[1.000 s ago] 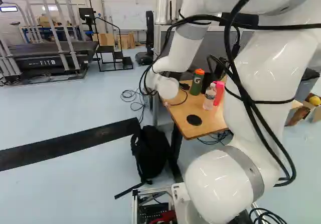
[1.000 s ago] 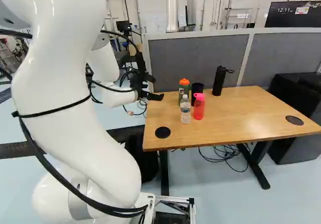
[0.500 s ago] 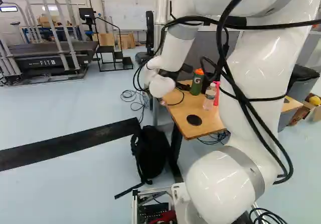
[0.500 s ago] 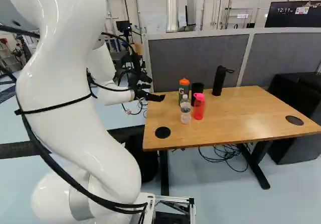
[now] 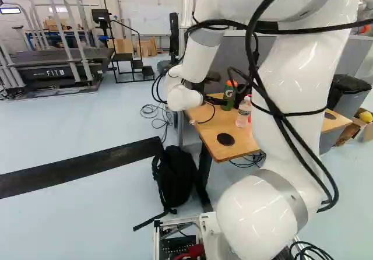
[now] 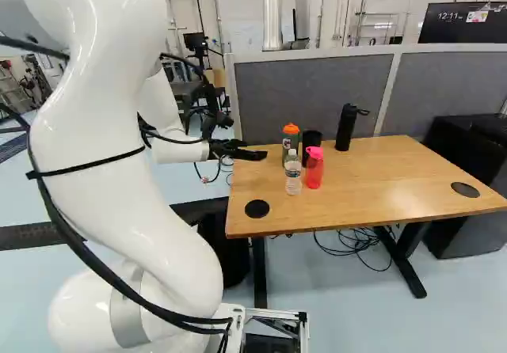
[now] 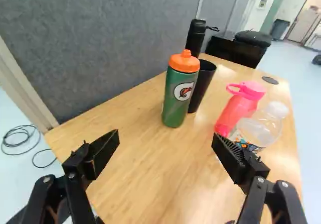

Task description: Pick up the green bottle from the table

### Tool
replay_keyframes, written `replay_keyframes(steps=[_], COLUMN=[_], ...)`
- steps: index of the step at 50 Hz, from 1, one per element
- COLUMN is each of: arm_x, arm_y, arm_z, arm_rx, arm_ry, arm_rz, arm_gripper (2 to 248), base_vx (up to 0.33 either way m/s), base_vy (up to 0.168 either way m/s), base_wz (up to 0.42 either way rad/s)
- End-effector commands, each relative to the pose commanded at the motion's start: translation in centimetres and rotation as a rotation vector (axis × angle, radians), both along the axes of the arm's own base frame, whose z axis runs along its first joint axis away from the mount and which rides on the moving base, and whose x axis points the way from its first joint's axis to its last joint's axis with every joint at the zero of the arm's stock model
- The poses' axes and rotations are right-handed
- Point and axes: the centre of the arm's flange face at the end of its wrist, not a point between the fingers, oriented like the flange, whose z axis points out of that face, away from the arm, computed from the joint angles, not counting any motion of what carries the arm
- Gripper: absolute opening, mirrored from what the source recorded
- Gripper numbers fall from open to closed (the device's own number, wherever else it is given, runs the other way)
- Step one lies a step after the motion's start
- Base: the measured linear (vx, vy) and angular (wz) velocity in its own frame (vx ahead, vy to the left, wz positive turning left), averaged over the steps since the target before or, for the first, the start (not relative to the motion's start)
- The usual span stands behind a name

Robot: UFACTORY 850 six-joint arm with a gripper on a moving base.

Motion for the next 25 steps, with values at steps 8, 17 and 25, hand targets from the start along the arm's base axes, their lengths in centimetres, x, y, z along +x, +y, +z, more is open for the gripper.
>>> replay_keyframes(steps=[8,17,25], arm_x=[1.1,2.7,4.2], arm_y=[0.3,0.5,0.5], arm_z=[-0.1,-0.1,-0.2], arm_rx=[-0.019,-0.015,-0.008], arm_ry=[0.022,0.015,0.003], arm_rz=[-0.042,-0.090,-0.132], arm_gripper=[247,247,247], base_vx=[0.000,0.000,0.000], base_vy=[0.000,0.000,0.000], base_wz=[0.000,0.000,0.000])
